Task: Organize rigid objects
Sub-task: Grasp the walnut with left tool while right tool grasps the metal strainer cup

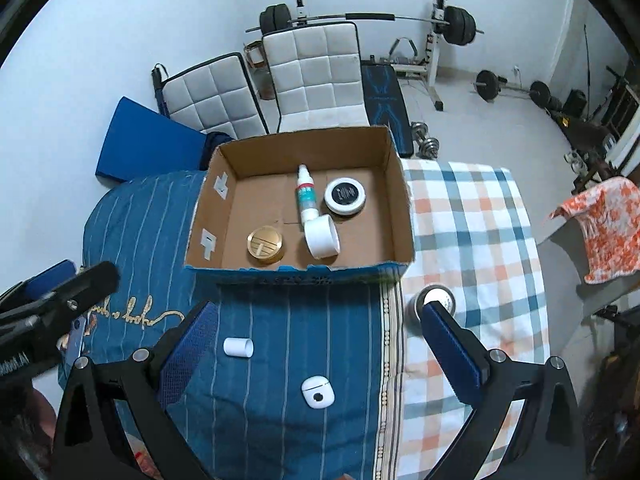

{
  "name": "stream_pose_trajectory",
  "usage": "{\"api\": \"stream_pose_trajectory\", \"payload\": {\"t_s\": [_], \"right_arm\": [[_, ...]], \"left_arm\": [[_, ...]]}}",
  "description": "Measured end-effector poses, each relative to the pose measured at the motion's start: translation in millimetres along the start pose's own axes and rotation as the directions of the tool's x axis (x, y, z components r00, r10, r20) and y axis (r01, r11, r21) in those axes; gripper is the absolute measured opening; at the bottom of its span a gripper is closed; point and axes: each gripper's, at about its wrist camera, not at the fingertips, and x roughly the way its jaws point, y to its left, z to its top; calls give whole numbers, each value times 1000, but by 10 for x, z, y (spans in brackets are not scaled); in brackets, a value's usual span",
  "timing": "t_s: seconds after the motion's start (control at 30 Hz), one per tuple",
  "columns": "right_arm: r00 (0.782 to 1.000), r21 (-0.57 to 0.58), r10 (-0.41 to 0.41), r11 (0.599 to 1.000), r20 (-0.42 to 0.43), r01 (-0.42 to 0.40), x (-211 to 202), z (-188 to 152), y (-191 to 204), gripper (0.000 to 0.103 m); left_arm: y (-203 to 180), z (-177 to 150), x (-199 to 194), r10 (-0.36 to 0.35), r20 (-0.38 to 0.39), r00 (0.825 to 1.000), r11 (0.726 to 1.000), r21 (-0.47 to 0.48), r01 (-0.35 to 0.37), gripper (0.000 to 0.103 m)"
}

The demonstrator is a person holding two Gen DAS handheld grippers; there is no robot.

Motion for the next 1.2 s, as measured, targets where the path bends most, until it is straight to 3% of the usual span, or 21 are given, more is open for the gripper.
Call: {"api": "stream_pose_trajectory", "payload": {"t_s": [0.13, 0.27, 0.47, 0.63, 0.77, 0.83, 0.87, 0.93, 1.0, 1.03, 1.07, 1.1, 1.13, 1.2], "right_arm": [[998, 49, -18, 999, -55, 21, 236, -123, -310, 103], [987, 131, -47, 989, -152, 67, 638, -246, -869, 103], [967, 194, -83, 972, -241, 132, 1308, -321, -1593, 103], [950, 198, -83, 969, -301, 147, 1856, -277, -1878, 103], [937, 180, -86, 972, -338, 154, 2223, -249, -1902, 103], [932, 177, -80, 973, -355, 151, 2374, -241, -1873, 103], [928, 179, -80, 972, -365, 154, 2465, -239, -1869, 103], [918, 178, -83, 971, -387, 163, 2617, -244, -1863, 103], [911, 186, -83, 968, -404, 171, 2760, -253, -1865, 98], [908, 189, -84, 966, -410, 174, 2811, -257, -1866, 95], [902, 194, -80, 965, -425, 177, 2888, -266, -1866, 84], [891, 190, -92, 962, -444, 194, 2946, -277, -1867, 76], [885, 190, -101, 960, -455, 207, 2993, -288, -1876, 74], [888, 205, -91, 958, -451, 202, 3024, -304, -1908, 74]], "left_arm": [[233, -134, 234, 63, -46, 997, 998, -9, -63, 99], [617, -316, 700, 103, -167, 981, 990, -75, -117, 99], [1307, -580, 1483, 136, -323, 937, 940, -255, -225, 99], [1521, -782, 2116, 176, -441, 880, 922, -239, -305, 98], [1643, -992, 2518, 132, -523, 842, 909, -274, -313, 80], [1675, -1103, 2696, 108, -555, 825, 905, -289, -313, 79], [1685, -1151, 2768, 85, -565, 821, 904, -302, -302, 77], [1684, -1158, 2750, 91, -533, 841, 901, -316, -298, 75], [1663, -1151, 2749, 94, -532, 842, 904, -309, -296, 66], [1654, -1147, 2736, 98, -528, 844, 905, -306, -297, 57], [1636, -1138, 2728, 101, -525, 845, 907, -300, -295, 44], [1605, -1129, 2712, 103, -522, 846, 911, -291, -291, 37], [1569, -1119, 2698, 105, -520, 847, 913, -287, -290, 29], [1507, -1118, 2686, 94, -524, 847, 916, -288, -280, 29]]}}
